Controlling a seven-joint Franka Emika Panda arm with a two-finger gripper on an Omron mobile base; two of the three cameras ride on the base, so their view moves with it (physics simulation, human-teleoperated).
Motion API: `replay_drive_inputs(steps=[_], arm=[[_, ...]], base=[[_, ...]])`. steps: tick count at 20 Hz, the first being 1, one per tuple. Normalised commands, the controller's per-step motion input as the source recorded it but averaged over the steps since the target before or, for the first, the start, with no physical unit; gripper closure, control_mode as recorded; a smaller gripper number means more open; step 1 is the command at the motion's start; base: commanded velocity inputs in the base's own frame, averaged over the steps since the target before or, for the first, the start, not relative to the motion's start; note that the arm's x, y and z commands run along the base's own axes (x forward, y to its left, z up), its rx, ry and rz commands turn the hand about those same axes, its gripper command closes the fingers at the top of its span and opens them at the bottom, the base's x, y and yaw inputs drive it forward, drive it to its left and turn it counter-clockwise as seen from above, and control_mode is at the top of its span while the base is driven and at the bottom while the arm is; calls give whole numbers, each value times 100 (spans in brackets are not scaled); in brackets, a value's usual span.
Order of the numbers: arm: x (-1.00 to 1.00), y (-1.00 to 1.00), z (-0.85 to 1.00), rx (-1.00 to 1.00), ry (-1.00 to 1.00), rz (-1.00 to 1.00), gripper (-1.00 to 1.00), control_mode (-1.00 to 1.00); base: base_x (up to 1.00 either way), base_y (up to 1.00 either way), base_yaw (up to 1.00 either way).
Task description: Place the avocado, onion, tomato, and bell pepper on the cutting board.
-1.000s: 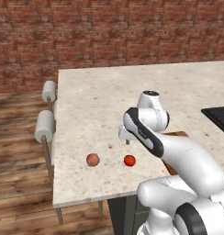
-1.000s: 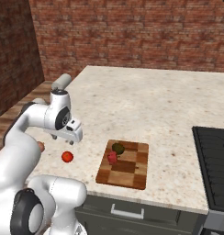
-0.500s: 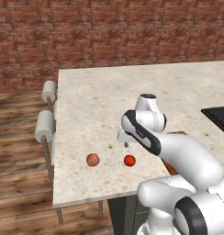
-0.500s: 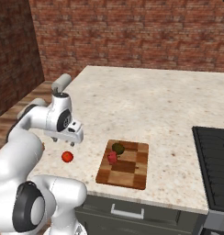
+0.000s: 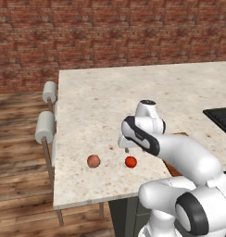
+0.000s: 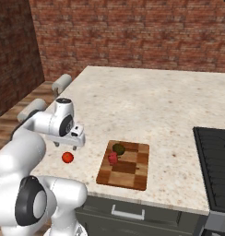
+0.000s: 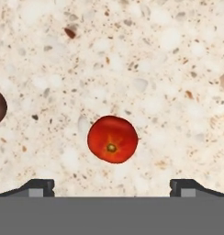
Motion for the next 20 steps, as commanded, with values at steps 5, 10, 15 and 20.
replay_drive_inputs(steps=[5,10,15,20], arm=[[4,0,-23,0,0,5,-100,-100],[0,0,-19,0,0,5,-100,-100],[0,0,-19,0,0,4,-100,-100],[0,1,-21,0,0,3,-100,-100]], base=[[0,0,0],[0,0,0],[0,0,0],[0,0,0]])
